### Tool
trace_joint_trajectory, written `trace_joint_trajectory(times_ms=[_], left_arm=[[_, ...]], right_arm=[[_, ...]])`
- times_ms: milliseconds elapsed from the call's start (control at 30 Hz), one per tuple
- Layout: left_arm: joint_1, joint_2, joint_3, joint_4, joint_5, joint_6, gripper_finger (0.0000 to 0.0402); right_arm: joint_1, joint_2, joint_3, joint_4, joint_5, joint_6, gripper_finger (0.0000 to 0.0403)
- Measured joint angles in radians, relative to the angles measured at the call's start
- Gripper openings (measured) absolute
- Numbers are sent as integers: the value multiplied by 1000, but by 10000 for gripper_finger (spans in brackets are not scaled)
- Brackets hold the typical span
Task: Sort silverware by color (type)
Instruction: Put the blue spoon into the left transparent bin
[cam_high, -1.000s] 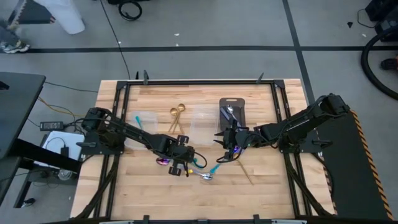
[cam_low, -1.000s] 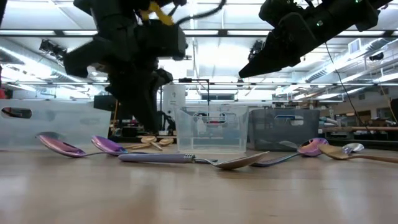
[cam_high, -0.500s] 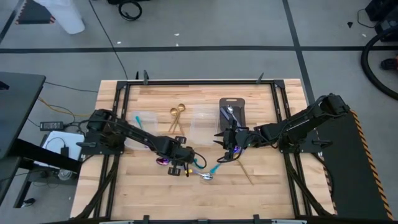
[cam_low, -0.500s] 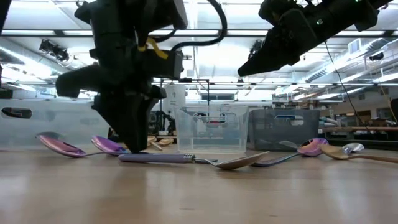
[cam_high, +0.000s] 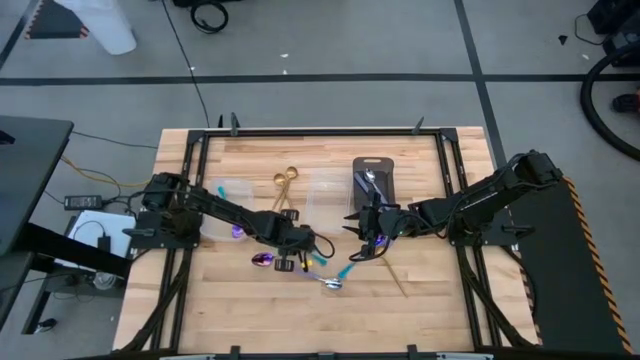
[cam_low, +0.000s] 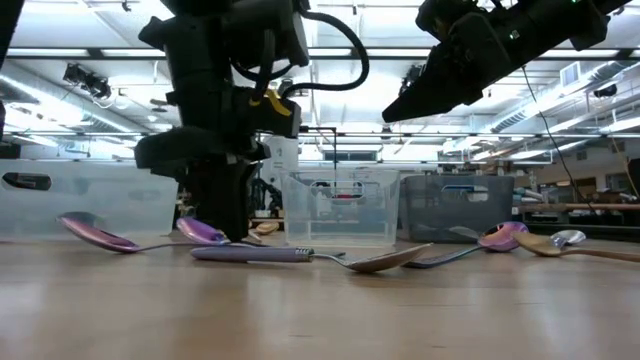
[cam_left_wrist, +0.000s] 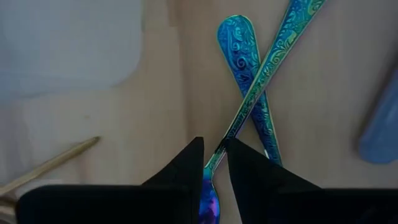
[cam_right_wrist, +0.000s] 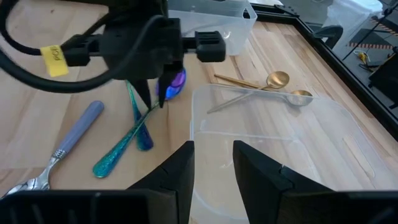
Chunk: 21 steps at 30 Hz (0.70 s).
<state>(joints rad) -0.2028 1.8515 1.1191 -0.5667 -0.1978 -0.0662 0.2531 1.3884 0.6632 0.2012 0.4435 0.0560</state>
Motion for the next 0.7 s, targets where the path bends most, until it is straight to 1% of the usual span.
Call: trace_joint_trajectory(times_ms=[133,267,467,567,700], left_arm=[[-2,0,0,0,1,42,80],[4,0,0,1,10,52,80],[39,5,2,4,96,52,80],[40,16,2,8,125,57,95],[39,34,3,14,122,53,128]], right_arm=[[0,0,0,0,0,-2,121],[0,0,0,0,-5,-2,121],[0,0,0,0,-20,-3,121],[0,0,0,0,-20,-3,121],[0,0,0,-1,-20,-3,121]])
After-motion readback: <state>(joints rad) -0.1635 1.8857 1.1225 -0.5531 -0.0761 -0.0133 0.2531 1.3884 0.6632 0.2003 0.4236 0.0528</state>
